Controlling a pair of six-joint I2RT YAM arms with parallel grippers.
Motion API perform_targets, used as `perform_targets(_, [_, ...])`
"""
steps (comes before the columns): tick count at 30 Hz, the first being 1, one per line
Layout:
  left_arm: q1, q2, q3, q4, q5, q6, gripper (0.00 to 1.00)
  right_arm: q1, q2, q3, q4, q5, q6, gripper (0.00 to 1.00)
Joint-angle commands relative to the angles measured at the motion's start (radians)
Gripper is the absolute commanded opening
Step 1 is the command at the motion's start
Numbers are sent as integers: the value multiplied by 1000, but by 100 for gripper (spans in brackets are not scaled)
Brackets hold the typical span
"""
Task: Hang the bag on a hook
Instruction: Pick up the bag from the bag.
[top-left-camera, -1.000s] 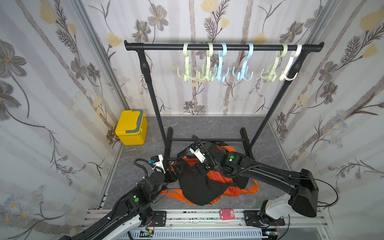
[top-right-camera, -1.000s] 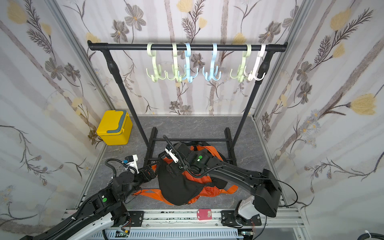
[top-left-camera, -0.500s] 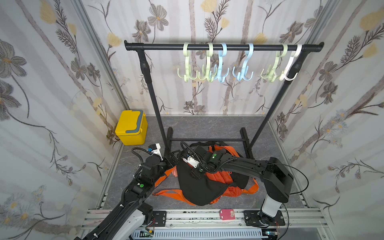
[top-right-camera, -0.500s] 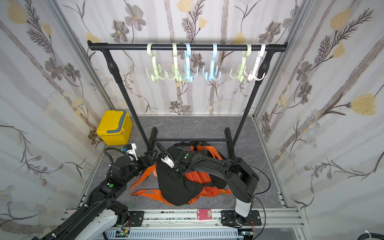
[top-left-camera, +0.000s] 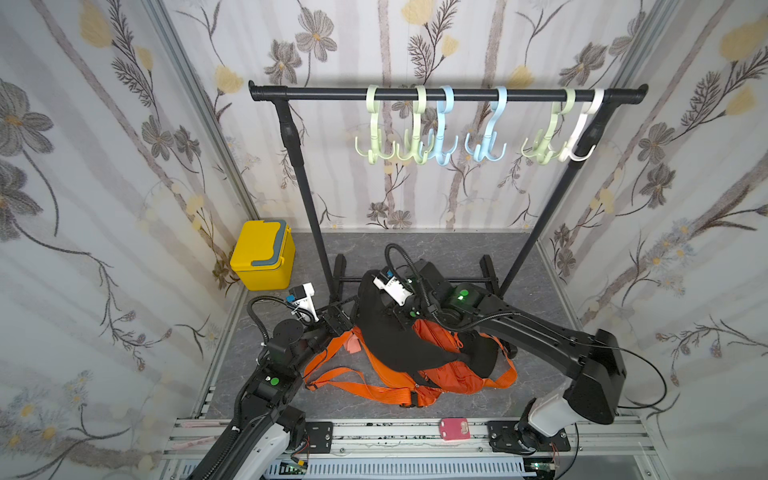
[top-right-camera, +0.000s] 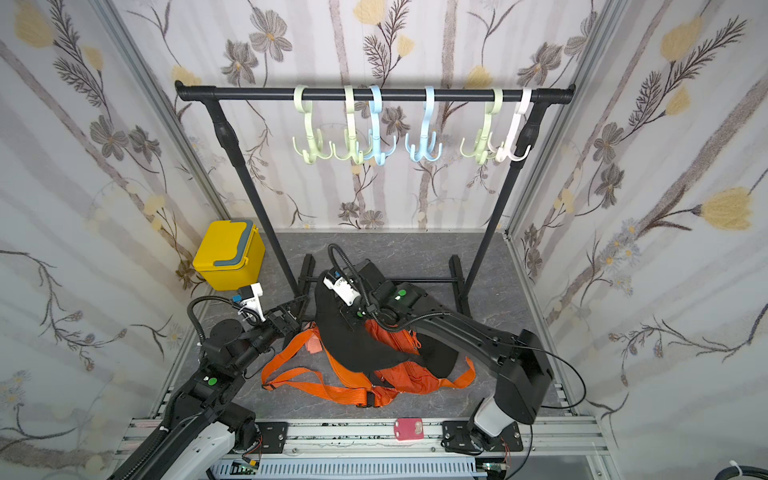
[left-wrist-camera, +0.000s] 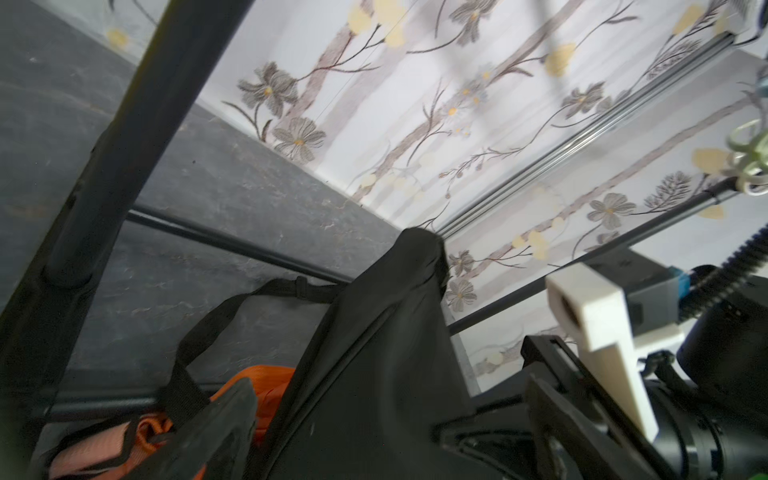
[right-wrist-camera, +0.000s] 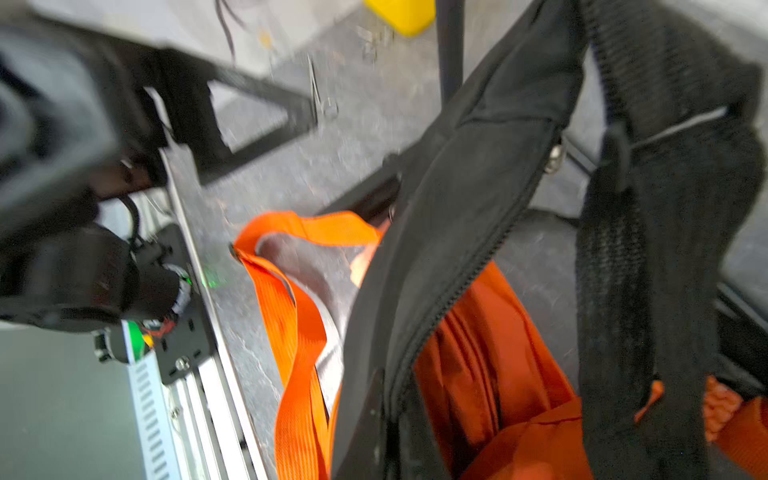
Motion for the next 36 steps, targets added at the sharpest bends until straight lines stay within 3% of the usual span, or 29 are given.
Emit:
perform_targets(1, [-2, -17, 30, 91, 59, 44, 100, -38, -98, -60, 196, -84, 67, 0])
perform_targets(8, [-35, 61, 57, 231, 168, 51, 100, -157, -251, -231, 559, -213, 230, 0])
perform_targets(14, [-116, 174, 37, 402, 163, 66, 100, -230, -322, -337, 874, -366, 434, 0])
perform_targets(21, [-144, 317, 103, 487, 167, 72, 100, -236, -352, -377, 1005, -403, 508, 0])
perform_targets(34, [-145, 419, 128, 644, 153, 34, 100, -270, -402, -438, 1082, -462, 569, 0])
perform_targets(35, [-146, 431, 129, 674, 168, 18, 94, -277, -401, -447, 1079, -459, 569, 0])
perform_targets(36, [-146, 442, 137, 693, 182, 9, 80, -281, -396, -455, 1077, -457, 571, 0])
